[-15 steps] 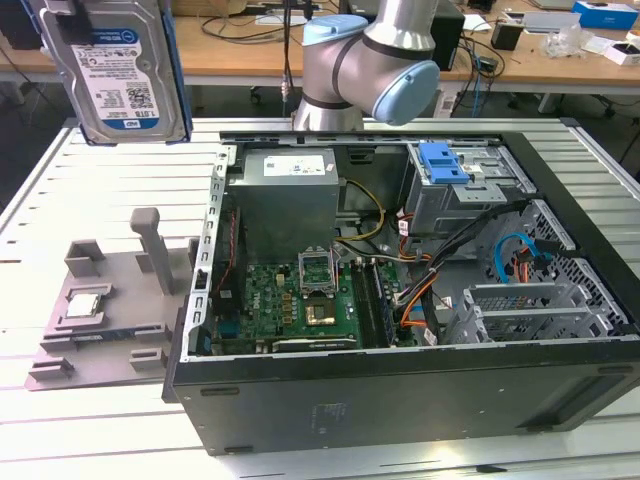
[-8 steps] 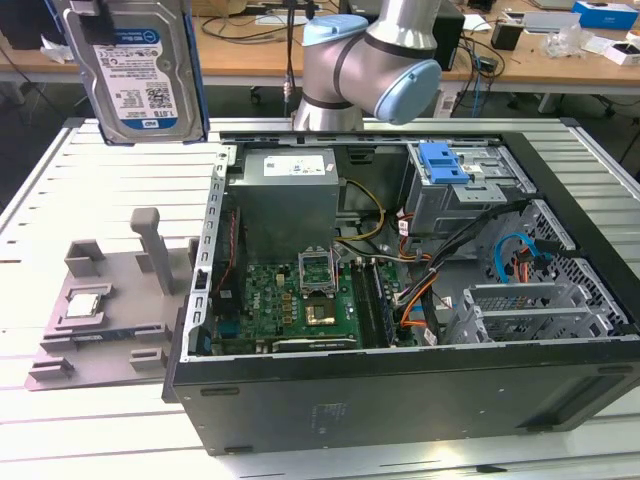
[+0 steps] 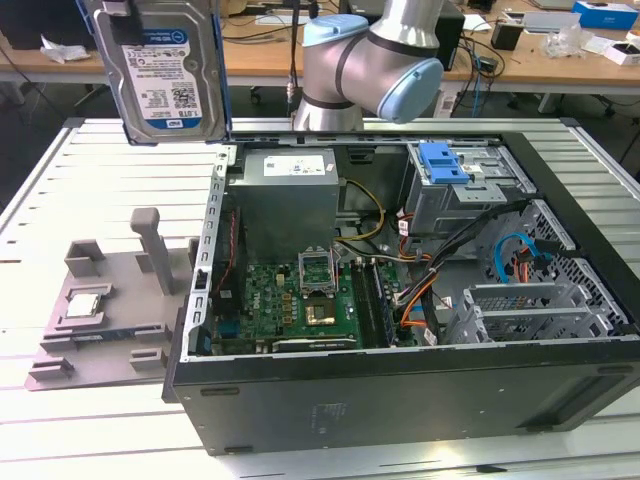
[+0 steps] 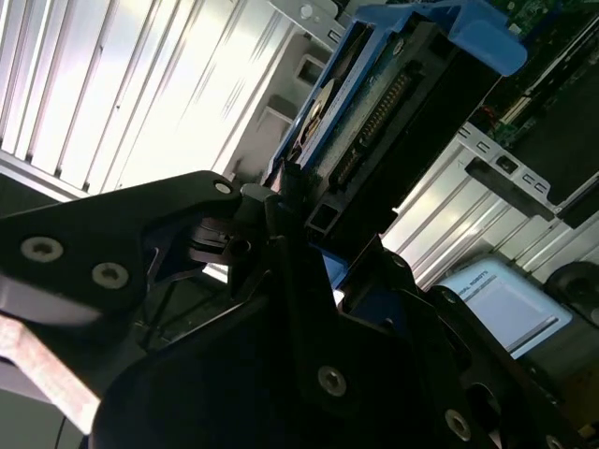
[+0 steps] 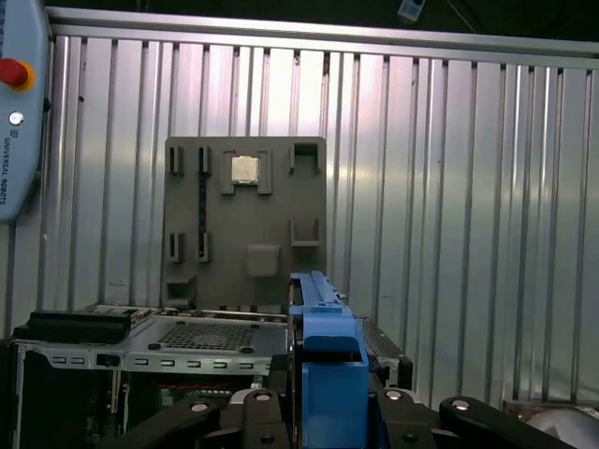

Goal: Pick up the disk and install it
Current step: 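Pick up the disk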

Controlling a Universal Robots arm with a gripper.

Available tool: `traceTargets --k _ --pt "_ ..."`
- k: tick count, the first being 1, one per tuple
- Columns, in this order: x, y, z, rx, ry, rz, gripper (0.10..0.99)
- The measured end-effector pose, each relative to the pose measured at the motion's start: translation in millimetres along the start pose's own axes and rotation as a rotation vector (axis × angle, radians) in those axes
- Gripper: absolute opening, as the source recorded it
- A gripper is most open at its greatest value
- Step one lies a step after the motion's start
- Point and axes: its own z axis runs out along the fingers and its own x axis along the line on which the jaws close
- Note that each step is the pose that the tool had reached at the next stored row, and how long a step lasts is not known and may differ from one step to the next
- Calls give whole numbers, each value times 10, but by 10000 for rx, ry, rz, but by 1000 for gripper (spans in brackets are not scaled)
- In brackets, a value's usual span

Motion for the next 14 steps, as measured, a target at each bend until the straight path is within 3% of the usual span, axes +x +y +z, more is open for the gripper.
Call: traceTargets --k 12,14 --pt "13 -272 -6 0 0 2 369" --pt "17 -345 -7 0 0 1 369"
